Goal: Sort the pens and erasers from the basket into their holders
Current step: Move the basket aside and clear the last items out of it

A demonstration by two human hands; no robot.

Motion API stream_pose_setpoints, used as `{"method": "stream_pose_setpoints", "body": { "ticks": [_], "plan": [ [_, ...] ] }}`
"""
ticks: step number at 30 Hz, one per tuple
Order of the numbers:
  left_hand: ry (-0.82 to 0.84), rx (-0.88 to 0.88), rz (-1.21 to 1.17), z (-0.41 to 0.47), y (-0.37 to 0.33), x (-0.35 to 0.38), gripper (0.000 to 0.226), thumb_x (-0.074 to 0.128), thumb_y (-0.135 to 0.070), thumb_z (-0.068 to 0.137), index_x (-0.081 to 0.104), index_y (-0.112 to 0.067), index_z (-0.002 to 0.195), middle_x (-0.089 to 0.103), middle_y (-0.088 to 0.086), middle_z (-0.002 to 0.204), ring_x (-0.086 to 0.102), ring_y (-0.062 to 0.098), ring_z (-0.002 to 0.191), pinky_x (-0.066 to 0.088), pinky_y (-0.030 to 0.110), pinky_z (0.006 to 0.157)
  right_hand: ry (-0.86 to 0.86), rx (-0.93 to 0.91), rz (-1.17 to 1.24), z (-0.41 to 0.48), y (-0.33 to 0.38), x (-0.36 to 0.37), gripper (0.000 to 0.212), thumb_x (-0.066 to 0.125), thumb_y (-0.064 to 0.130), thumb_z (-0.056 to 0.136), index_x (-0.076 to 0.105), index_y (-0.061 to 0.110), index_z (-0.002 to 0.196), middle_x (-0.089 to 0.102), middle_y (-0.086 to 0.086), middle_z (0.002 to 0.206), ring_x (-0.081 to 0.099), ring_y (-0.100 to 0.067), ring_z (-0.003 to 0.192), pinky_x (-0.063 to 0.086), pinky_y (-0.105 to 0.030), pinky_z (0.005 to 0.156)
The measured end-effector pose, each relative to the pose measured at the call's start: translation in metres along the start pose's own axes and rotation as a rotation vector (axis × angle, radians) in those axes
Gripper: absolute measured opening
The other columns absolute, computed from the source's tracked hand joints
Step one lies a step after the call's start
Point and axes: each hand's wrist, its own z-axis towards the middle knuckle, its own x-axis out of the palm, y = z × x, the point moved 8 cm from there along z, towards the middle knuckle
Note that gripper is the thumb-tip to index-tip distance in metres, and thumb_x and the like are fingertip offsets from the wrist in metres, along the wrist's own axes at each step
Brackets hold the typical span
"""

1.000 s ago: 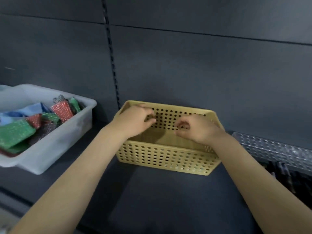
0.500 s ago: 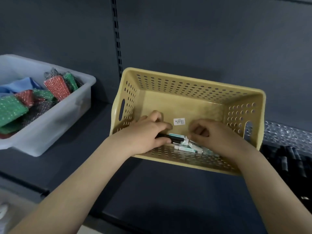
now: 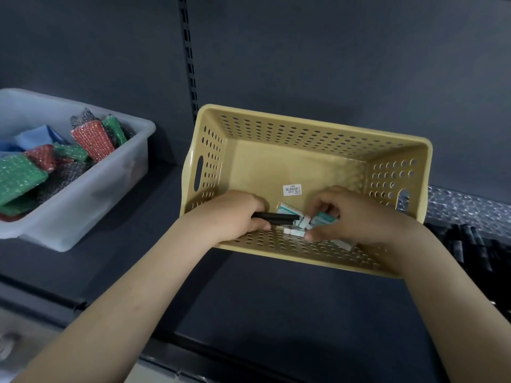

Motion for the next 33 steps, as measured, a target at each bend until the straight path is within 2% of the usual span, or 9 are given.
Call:
{"method": "stream_pose_setpoints", "body": {
  "ticks": [2,5,10,14,18,23,25,29,33],
  "plan": [
    [-0.035,-0.004,-0.027,-0.001,0.0,-0.003,0.024,0.049,-0.042,0.097,0.061,-0.022,0.106,0.062,-0.003,0.097,0.056,0.013,0.083,0.044,0.027,0.067,-0.002,-0.004,0.062,0.0,0.0,0.002,0.033,0.081,0.041,0.072,0.061,0.034,0.097,0.059,0.011,0.102,0.053,-0.001,0.086,0.037,-0.02,0.066],
    [-0.124,-0.026,-0.082,-0.003,0.002,-0.01,0.021,0.045,-0.038,0.099,0.058,-0.023,0.105,0.063,-0.005,0.09,0.059,0.012,0.079,0.047,0.028,0.067,0.011,-0.016,0.108,0.0,0.003,0.004,0.035,0.077,0.037,0.078,0.061,0.036,0.109,0.059,0.01,0.101,0.054,0.0,0.082,0.04,-0.021,0.071],
    [-0.228,-0.048,-0.226,-0.007,0.006,-0.019,0.012,0.043,-0.036,0.1,0.05,-0.026,0.097,0.065,-0.003,0.083,0.065,0.013,0.072,0.051,0.027,0.063,0.056,-0.045,0.039,0.001,0.01,0.006,0.024,0.064,0.034,0.09,0.064,0.032,0.114,0.058,0.005,0.109,0.055,-0.005,0.09,0.046,-0.026,0.085],
    [-0.218,-0.026,-0.254,-0.01,0.001,-0.02,0.016,0.042,-0.038,0.1,0.051,-0.025,0.098,0.065,0.003,0.085,0.066,0.019,0.076,0.054,0.038,0.07,0.019,-0.024,0.04,-0.004,0.013,-0.002,0.021,0.05,0.027,0.099,0.067,0.031,0.112,0.065,0.01,0.11,0.058,-0.01,0.101,0.045,-0.029,0.087],
    [-0.18,0.006,-0.303,-0.012,-0.004,-0.021,0.021,0.042,-0.04,0.1,0.049,-0.025,0.087,0.06,0.004,0.083,0.064,0.022,0.078,0.051,0.037,0.07,0.028,0.025,0.103,-0.005,0.007,-0.004,0.02,0.058,0.023,0.096,0.063,0.027,0.114,0.067,0.006,0.109,0.063,-0.014,0.1,0.051,-0.032,0.082],
    [-0.191,0.007,-0.294,-0.008,-0.001,-0.024,0.024,0.043,-0.04,0.099,0.045,-0.028,0.078,0.059,0.001,0.081,0.058,0.015,0.071,0.044,0.027,0.061,0.104,0.064,0.065,-0.005,0.003,-0.002,0.04,0.072,0.014,0.085,0.06,0.022,0.123,0.064,0.005,0.115,0.061,-0.008,0.104,0.051,-0.024,0.087],
    [-0.212,0.006,-0.343,-0.008,0.001,-0.026,0.021,0.043,-0.041,0.099,0.052,-0.027,0.086,0.063,0.001,0.086,0.063,0.015,0.076,0.05,0.027,0.064,0.06,0.066,0.041,-0.005,0.003,-0.006,0.038,0.072,0.013,0.085,0.062,0.023,0.121,0.064,0.007,0.114,0.06,-0.005,0.1,0.049,-0.021,0.088],
    [-0.24,0.023,-0.485,-0.005,-0.002,-0.035,0.025,0.045,-0.037,0.099,0.06,-0.018,0.094,0.07,-0.005,0.09,0.068,0.015,0.081,0.056,0.038,0.079,-0.133,0.013,0.033,-0.011,0.011,-0.028,0.032,0.066,0.015,0.09,0.062,0.022,0.12,0.06,0.01,0.111,0.052,0.008,0.088,0.038,-0.001,0.071],
    [-0.246,0.01,-0.525,0.002,-0.005,-0.048,0.025,0.045,-0.032,0.1,0.06,-0.014,0.094,0.072,-0.002,0.084,0.069,0.016,0.07,0.054,0.029,0.067,-0.293,0.009,0.106,-0.018,0.012,-0.053,0.029,0.061,0.021,0.094,0.061,0.028,0.122,0.061,0.008,0.109,0.058,-0.006,0.098,0.044,-0.01,0.074]
  ]
}}
